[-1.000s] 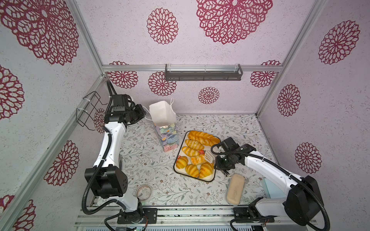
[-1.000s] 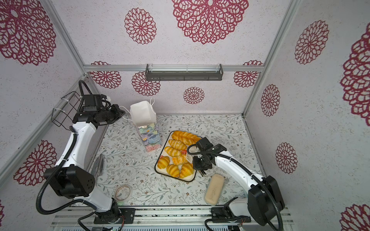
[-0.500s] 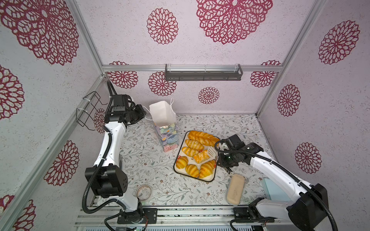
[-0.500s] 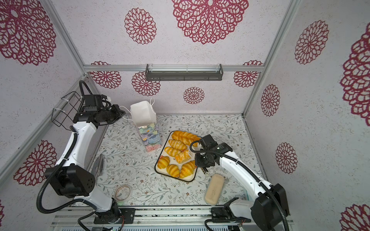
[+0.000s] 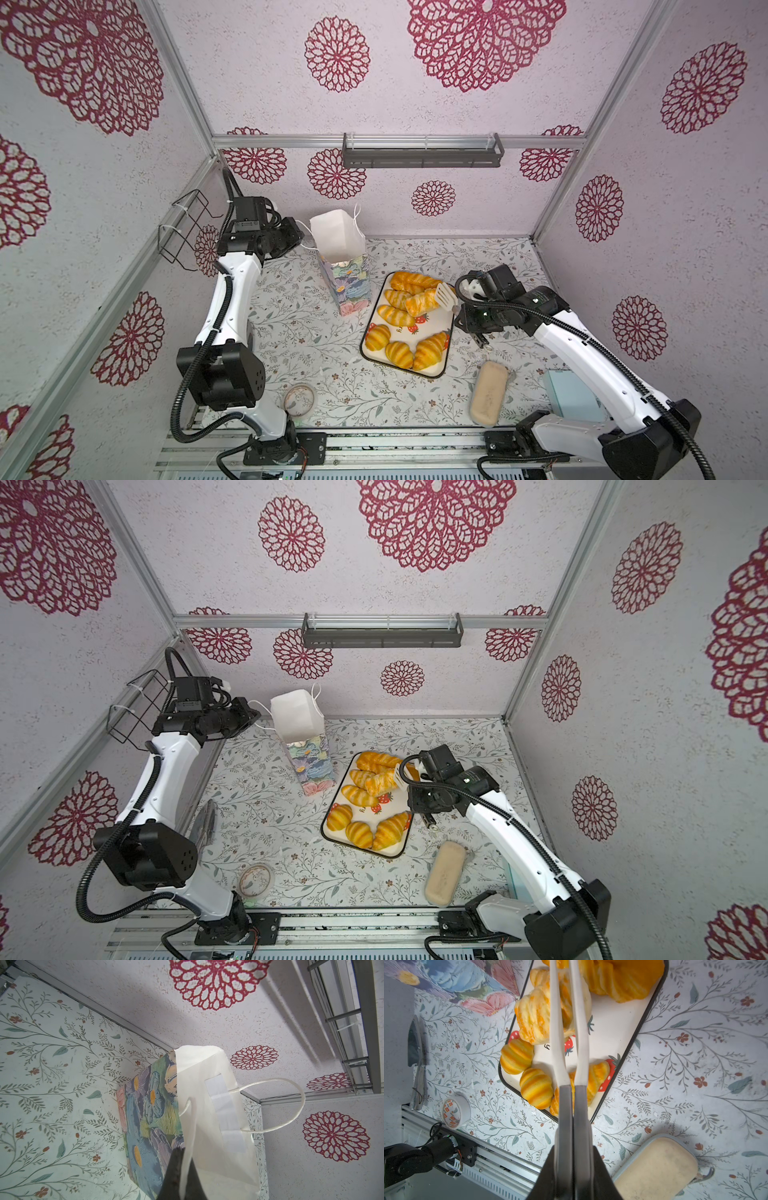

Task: Pack bread into a paper bag
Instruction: Pick up the bread from the tray, then place the bread in the paper bag.

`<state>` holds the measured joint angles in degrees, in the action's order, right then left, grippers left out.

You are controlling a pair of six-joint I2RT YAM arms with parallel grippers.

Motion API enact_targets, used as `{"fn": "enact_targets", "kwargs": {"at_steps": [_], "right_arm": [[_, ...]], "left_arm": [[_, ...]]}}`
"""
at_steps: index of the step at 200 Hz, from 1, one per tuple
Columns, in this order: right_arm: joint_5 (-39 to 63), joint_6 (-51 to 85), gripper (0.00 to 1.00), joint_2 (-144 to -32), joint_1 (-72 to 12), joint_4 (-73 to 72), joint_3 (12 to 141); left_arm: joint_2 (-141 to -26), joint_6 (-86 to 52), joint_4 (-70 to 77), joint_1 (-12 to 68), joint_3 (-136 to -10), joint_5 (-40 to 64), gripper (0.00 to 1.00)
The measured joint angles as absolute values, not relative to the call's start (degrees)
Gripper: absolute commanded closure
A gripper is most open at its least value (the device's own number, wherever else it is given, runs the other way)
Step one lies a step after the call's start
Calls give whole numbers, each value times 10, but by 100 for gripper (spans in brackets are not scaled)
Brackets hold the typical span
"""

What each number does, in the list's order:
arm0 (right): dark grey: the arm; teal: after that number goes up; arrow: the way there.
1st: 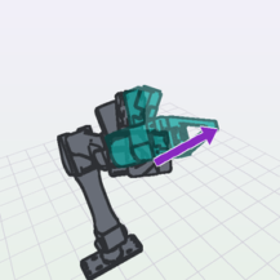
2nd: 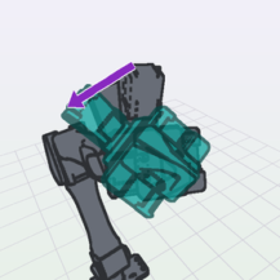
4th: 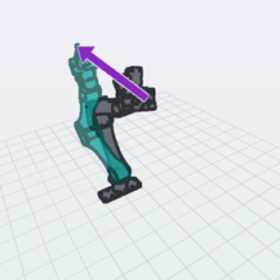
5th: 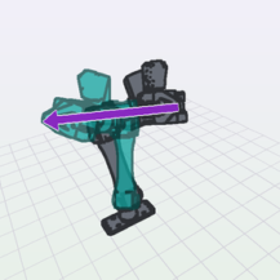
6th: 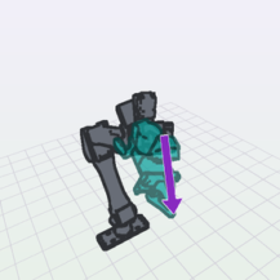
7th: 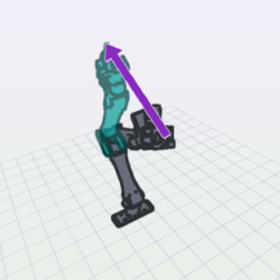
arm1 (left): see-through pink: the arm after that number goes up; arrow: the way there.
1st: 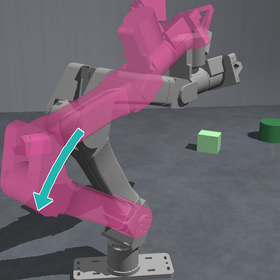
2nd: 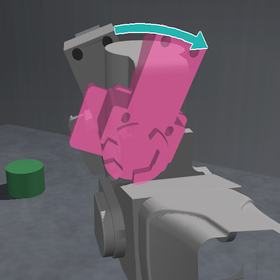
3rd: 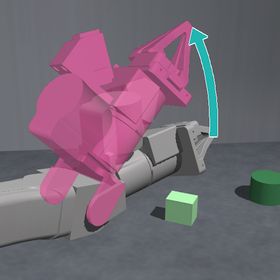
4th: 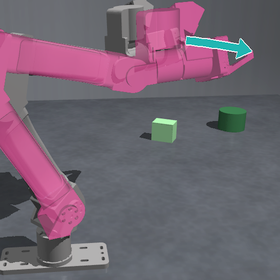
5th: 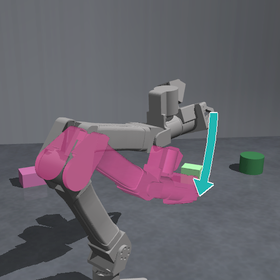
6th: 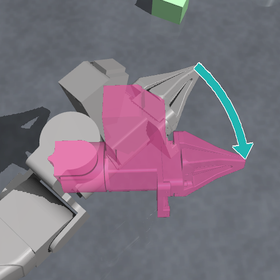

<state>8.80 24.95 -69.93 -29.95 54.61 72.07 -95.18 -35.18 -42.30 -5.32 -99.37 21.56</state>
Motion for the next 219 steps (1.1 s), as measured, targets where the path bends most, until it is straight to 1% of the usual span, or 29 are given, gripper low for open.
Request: {"fn": "enact_targets", "kwargs": {"at_steps": [61,113,177,219], "right_arm": [[86,256,87,-700,-299,541,790],[86,266,87,-708,-304,526,875],[81,269,88,-788,-355,485,995],[86,272,88,-857,-372,466,1060]], "left_arm": [[-952,-352,-423,-53,-994,215,100],[-952,-352,-423,-53,-994,215,100],[-952,-352,-423,-55,-994,216,100],[-952,-352,-423,-57,-994,217,100]]}}
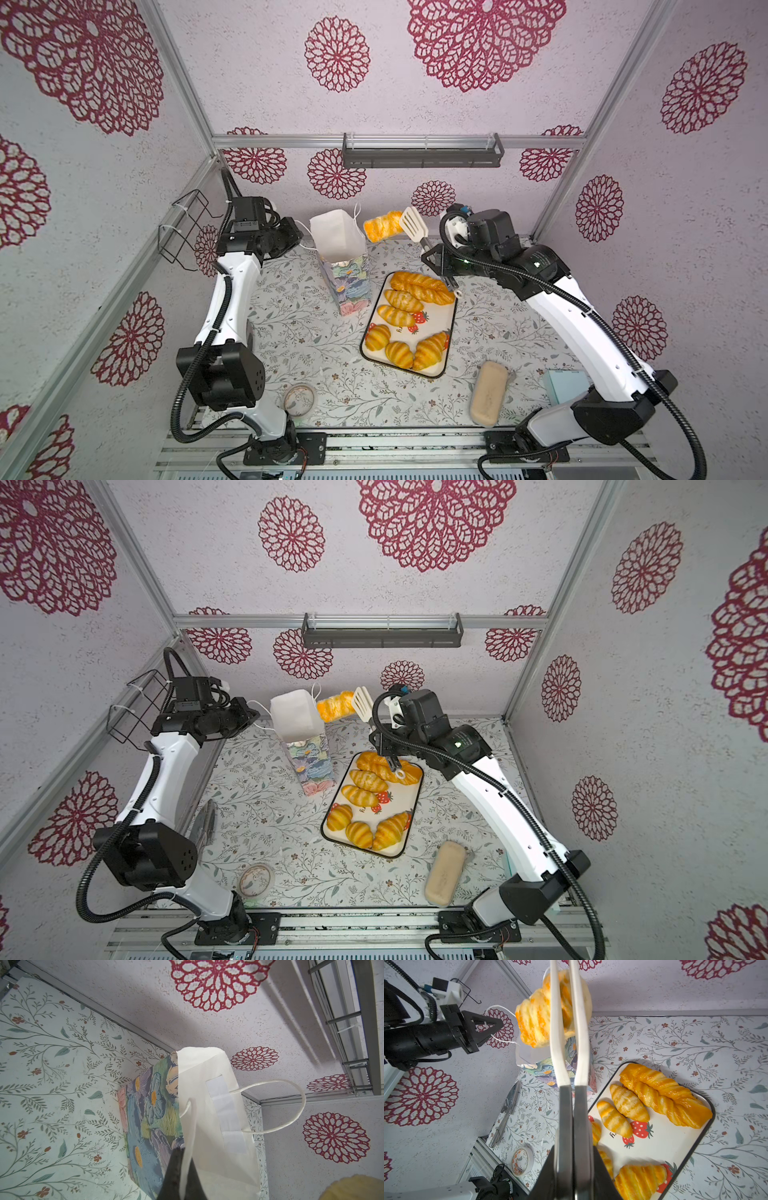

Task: Pack bread into a paper bag
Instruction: Place the bread in the paper bag.

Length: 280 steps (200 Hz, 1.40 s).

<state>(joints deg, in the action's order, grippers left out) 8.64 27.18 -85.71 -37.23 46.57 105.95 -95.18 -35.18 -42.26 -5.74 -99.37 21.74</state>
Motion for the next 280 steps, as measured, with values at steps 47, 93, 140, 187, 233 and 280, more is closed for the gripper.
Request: {"fn": "enact_targets", "kwargs": {"at_steps": [47,93,140,187,233,280], "right_arm": [[112,288,88,-932,-383,445,1129],[150,308,88,-1012,-403,427,1216],[182,327,88,-1088,-422,418,1306],[201,342,88,-1131,-427,411,1348],[208,346,88,-1160,-421,408,1349],[211,347,88,-1183,-403,410,1349]], "left_arm": [[-952,-353,-421,-60,-991,222,100],[-952,-355,-419,-62,-985,223,100],[-952,-357,-415,-65,-984,227,100],[-952,-358,-413,-68,-984,231,100],[-952,-362,-411,-73,-982,235,100],[-952,-365,-411,-76,-978,236,100]]}}
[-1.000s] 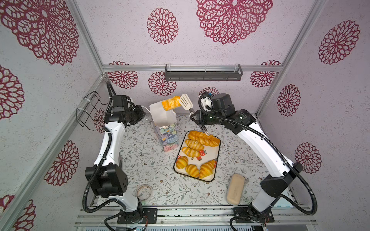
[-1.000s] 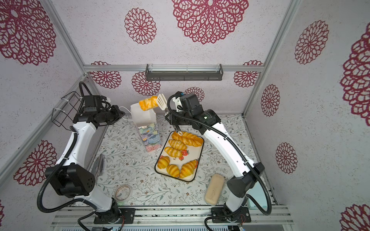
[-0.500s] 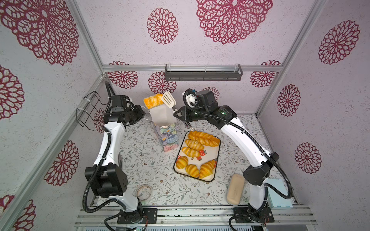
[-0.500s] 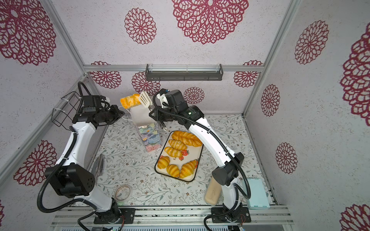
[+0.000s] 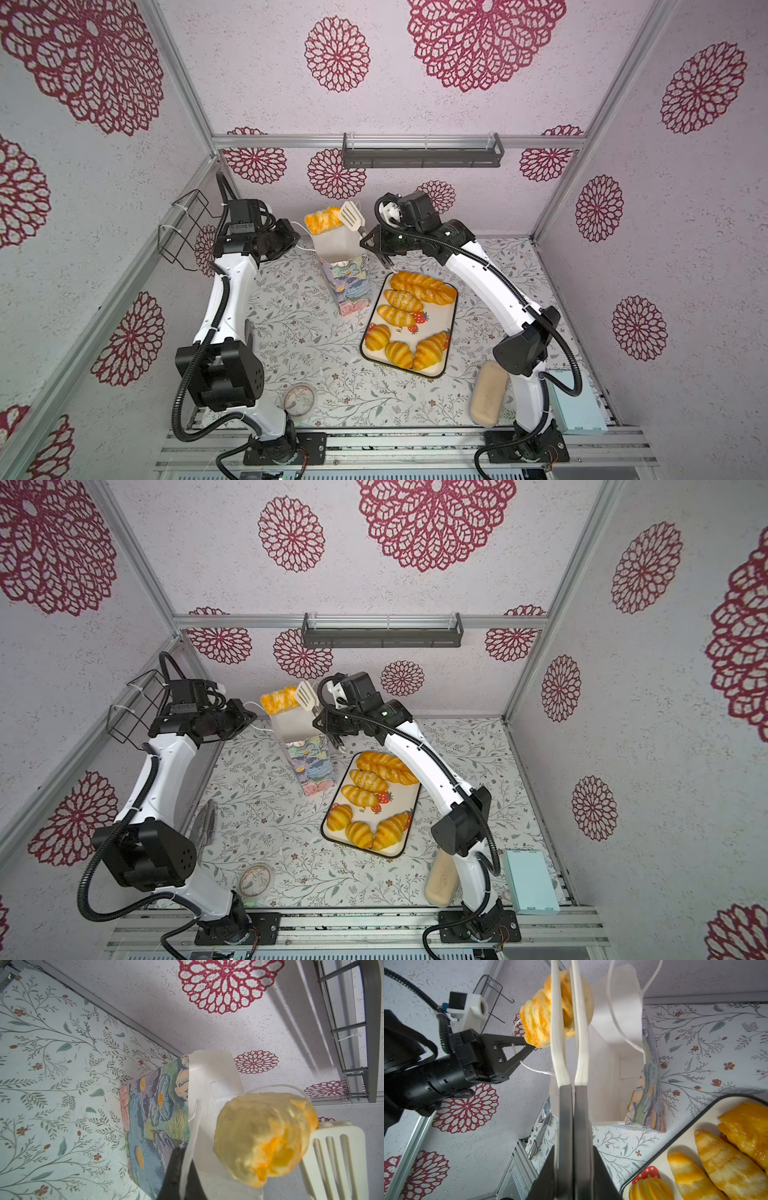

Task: Pack bread into a paper bag
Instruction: Place the bread in the paper bag.

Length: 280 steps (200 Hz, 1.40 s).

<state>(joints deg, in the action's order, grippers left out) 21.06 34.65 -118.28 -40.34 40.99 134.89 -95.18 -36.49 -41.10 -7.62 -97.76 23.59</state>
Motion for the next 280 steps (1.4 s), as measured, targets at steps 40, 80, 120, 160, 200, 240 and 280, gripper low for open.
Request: {"fn": "enact_targets", "kwargs": {"at_steps": [40,80,120,160,200,240,280], "right_arm": [[214,356,88,-1190,-389,409,1349],[230,361,86,-1205,-384,402,1349],[233,361,81,-1210,-382,401,1349],[240,360,68,-1211,-382,400,1349],[244,361,66,-1211,-380,388,1349],[247,360,66,-1212,-377,391,1362],[262,354,66,-1212,-377,403,1399]], "left_arm": [[-952,-365,-410,-77,-978,237,100],[-952,-365,-409,-77,-977,240,100],[-952,-365,-408,-77,-977,246,100],[-952,-366,-405,-77,-977,251,100],[-952,-367,-401,-77,-976,253,100],[-952,-367,-397,-77,-976,253,100],[-952,-368,-397,-77,-976,260,100]]}}
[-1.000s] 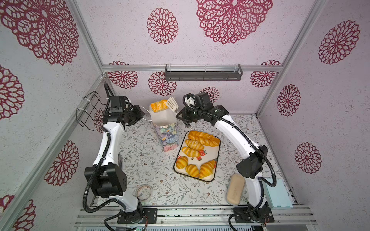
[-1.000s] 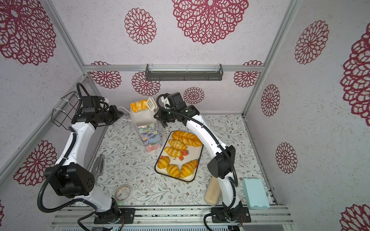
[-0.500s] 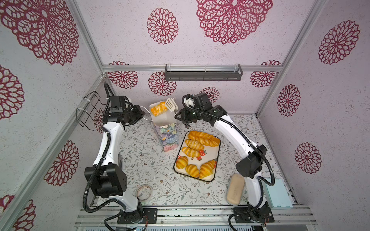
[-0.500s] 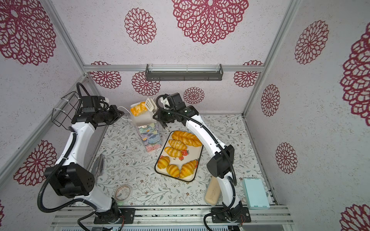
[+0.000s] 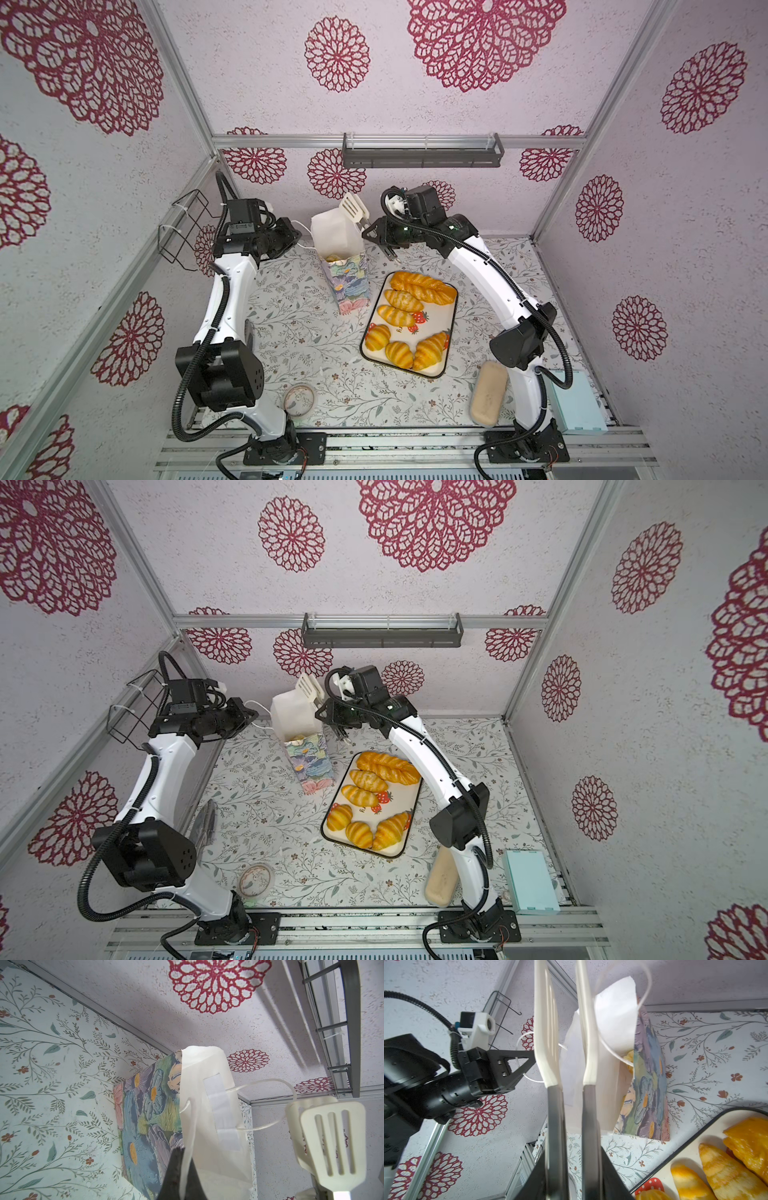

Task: Pack bread into a paper bag
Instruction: Place the bread in the paper bag, then pick up the bread from the tray.

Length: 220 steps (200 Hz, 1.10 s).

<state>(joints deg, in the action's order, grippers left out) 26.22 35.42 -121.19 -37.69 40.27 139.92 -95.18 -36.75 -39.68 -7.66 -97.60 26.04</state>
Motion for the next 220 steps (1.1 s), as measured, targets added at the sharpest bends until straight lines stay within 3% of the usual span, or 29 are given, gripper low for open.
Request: {"fn": "enact_targets", "kwargs": {"at_steps": [83,130,220], "right_arm": [[239,317,66,-1195,-382,472,1406],[209,294,66,-1120,-382,501,1376],[150,281,65,-906,-344,474,1076]], "left_arm": [[-952,-369,-397,-77,-975,264,100],[-952,-369,-397,-77,-975,264,100],[-952,-369,-397,-77,-975,263,100]]}}
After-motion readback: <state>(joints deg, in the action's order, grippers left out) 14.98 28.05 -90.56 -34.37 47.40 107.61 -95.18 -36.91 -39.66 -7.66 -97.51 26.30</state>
